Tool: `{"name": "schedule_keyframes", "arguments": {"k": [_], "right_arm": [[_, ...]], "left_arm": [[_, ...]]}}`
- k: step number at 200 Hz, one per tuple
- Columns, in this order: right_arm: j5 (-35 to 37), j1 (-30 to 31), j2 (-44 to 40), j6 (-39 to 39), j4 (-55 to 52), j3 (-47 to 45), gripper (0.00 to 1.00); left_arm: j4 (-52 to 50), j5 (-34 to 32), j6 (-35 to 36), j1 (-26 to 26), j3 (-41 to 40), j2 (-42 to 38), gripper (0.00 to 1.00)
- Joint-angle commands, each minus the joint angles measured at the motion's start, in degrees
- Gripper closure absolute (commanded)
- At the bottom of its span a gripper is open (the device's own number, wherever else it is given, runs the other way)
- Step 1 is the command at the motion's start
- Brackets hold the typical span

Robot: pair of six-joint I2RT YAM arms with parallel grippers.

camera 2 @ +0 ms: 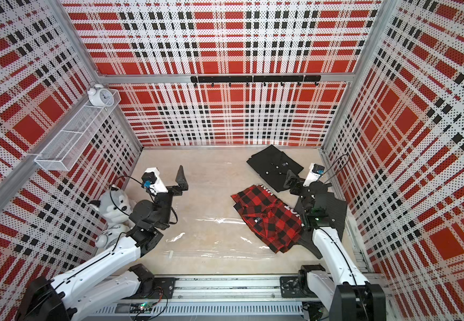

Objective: Place the folded shirt into the vacuum bag
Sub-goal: Move the shirt to the center of the board.

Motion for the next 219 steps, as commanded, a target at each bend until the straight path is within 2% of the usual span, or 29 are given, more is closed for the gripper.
{"name": "schedule_keyframes", "arguments": {"k": [1,26,47,64,88,117,143,181,205,219], "right_arm": [[-14.6,-4.3,3.8,8.5,3.7,-0.9,0.0],[-23.1,-4.4,11.1,9.1,6.1,1.7,0.0],[-27.1,-2.8,16.9,9.2,6.8,4.1,0.1],[-27.5,-0.1,21.6,8.1,5.0,8.5,0.13],[-26.0,4.7,29.3,3.0,-6.1,17.9,0.18],[-25.5,8.2,39.5,4.5,-11.5,29.0,0.23],[-25.5,10.4,50.0,4.6,-17.9,41.6,0.26],[-22.7,11.6,63.5,5.1,-26.1,57.7,0.34],[-21.2,11.6,70.9,5.7,-29.6,66.6,0.34],[-20.6,11.7,75.3,7.5,-32.8,71.7,0.34]], "left_arm": [[-3.3,7.8,-9.3,4.3,-1.3,0.2,0.02],[-7.9,19.5,-13.0,7.7,6.0,9.4,0.02],[-16.2,25.0,-14.1,8.0,16.4,20.4,0.02],[-21.7,27.9,-15.1,8.4,24.6,28.7,0.02],[-28.2,31.7,-16.6,9.5,35.8,40.3,0.02],[-34.6,37.1,-16.6,10.4,49.5,52.7,0.02],[-36.6,42.3,-18.9,12.3,58.3,63.0,0.02],[-36.9,43.5,-19.7,14.3,66.7,74.1,0.02],[-37.0,44.7,-22.6,15.0,69.6,78.9,0.02],[-37.2,43.2,-23.2,14.7,69.0,79.5,0.02]]}}
